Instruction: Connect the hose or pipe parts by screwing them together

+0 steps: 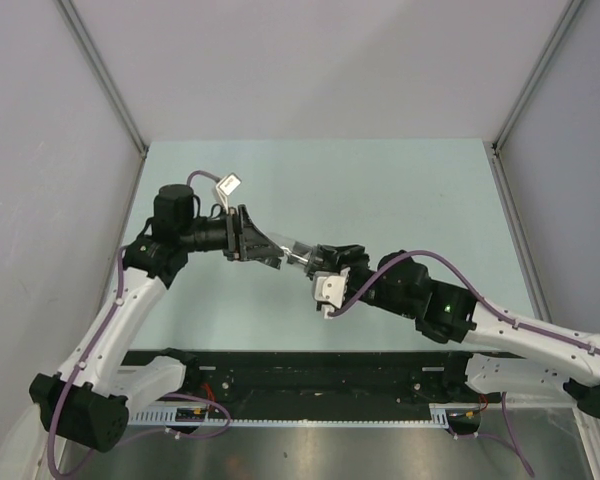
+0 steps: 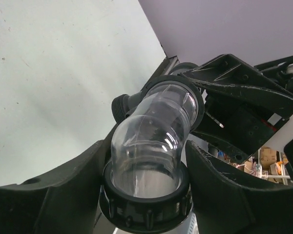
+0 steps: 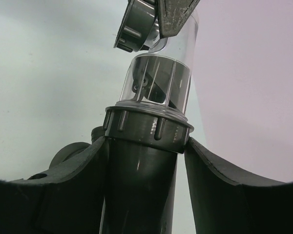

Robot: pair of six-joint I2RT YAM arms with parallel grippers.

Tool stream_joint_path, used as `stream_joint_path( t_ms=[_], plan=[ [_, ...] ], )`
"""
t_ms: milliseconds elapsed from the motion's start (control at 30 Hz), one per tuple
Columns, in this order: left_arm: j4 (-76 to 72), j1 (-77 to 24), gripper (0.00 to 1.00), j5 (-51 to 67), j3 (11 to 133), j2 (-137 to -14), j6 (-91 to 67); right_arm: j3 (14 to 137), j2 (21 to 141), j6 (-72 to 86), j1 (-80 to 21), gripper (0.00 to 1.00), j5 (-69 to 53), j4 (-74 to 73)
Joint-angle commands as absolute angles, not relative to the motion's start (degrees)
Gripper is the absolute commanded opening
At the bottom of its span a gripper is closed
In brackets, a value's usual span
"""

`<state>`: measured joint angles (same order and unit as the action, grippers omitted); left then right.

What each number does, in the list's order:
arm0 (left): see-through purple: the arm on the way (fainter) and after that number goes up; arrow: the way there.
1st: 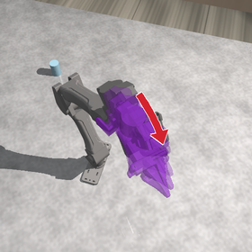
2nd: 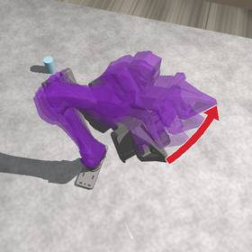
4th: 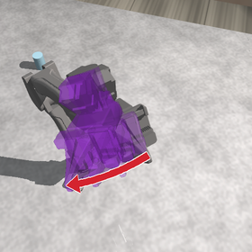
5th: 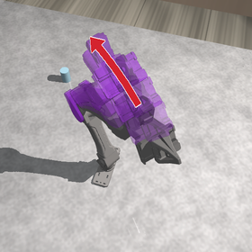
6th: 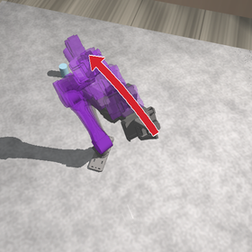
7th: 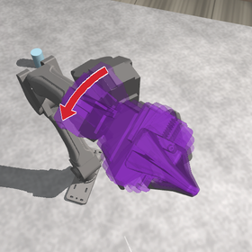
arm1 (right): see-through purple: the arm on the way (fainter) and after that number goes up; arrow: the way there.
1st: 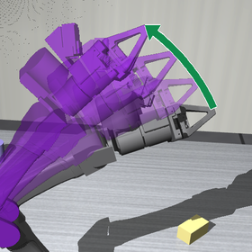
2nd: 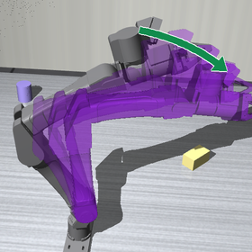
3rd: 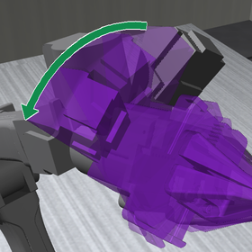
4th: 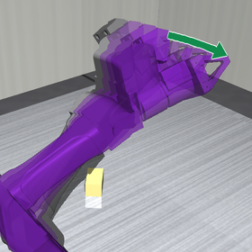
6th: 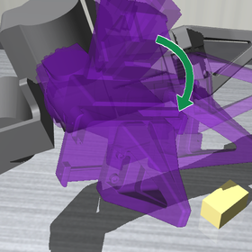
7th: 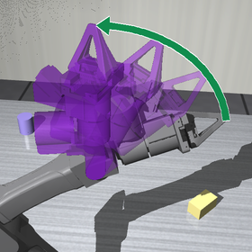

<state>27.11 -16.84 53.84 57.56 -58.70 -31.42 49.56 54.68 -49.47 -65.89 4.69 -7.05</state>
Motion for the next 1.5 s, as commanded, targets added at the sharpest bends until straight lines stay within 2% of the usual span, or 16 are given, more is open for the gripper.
stream_joint_path(
  t_ms=[0, 33, 100, 133, 200, 300, 400, 500, 533, 633, 667, 767, 900, 1000, 1200, 1467],
  plan=[
    [24.0, -16.79, 0.37, 58.98, 56.61, -56.78, -28.66, 50.8, 54.14, -45.19, -62.95, 0.0, -4.26, -0.96],
    [22.78, -16.79, 0.23, 59.06, 56.17, -55.91, -27.87, 50.97, 53.97, -43.44, -61.36, 0.0, -7.09, -1.75],
    [20.32, -17.05, 0.12, 59.06, 54.15, -54.67, -25.5, 51.77, 53.7, -37.47, -57.76, 0.0, -18.55, -2.98],
    [17.0, -17.4, 0.01, 58.89, 53.18, -52.93, -23.05, 51.94, 53.53, -35.35, -53.22, 0.0, -22.98, -3.6],
    [13.99, -19.07, 0.0, 57.05, 50.47, -50.99, -19.44, 52.47, 53.96, -29.31, -48.63, 0.0, -36.12, -3.87],
    [6.78, -21.18, 0.0, 57.48, 46.69, -48.26, -12.33, 53.96, 56.6, -22.88, -42.64, 0.0, -47.84, -3.69],
    [4.22, -23.64, 0.0, 58.09, 44.83, -47.9, -3.19, 54.67, 59.93, -17.94, -37.98, 0.0, -56.82, -2.9],
    [4.13, -24.08, 0.0, 58.19, 44.65, -49.39, 3.33, 55.55, 62.57, -11.18, -34.55, 0.0, -60.72, -1.5],
    [4.13, -24.08, 0.0, 57.49, 44.74, -49.74, 3.95, 55.55, 62.84, -9.51, -34.02, 0.0, -60.82, -1.41],
    [4.04, -23.91, 0.0, 53.28, 46.31, -51.76, 0.82, 55.55, 62.58, -10.63, -33.49, 0.26, -55.21, -4.21],
    [4.04, -23.38, 0.0, 50.39, 46.75, -52.38, -0.08, 55.55, 62.14, -13.16, -33.57, 0.4, -54.24, -5.35],
    [3.96, -22.15, 0.0, 47.47, 48.6, -54.4, -7.45, 55.2, 60.21, -17.03, -34.19, 0.63, -47.75, -7.91],
    [3.87, -21.71, 0.0, 46.58, 49.74, -55.28, -16.59, 54.49, 58.71, -23.02, -37.0, 0.78, -36.33, -8.0],
    [3.78, -21.71, 0.0, 45.89, 49.83, -54.32, -21.96, 53.97, 58.19, -26.96, -39.02, 0.9, -32.35, -7.39],
    [3.78, -21.45, 0.0, 45.0, 49.48, -51.42, -27.85, 53.7, 58.09, -32.08, -44.03, 0.93, -26.29, -6.86],
    [4.13, -21.36, 0.0, 39.65, 47.29, -49.92, -25.14, 50.19, 60.47, -24.62, -48.42, 0.91, -20.23, -0.63]
  ],
)
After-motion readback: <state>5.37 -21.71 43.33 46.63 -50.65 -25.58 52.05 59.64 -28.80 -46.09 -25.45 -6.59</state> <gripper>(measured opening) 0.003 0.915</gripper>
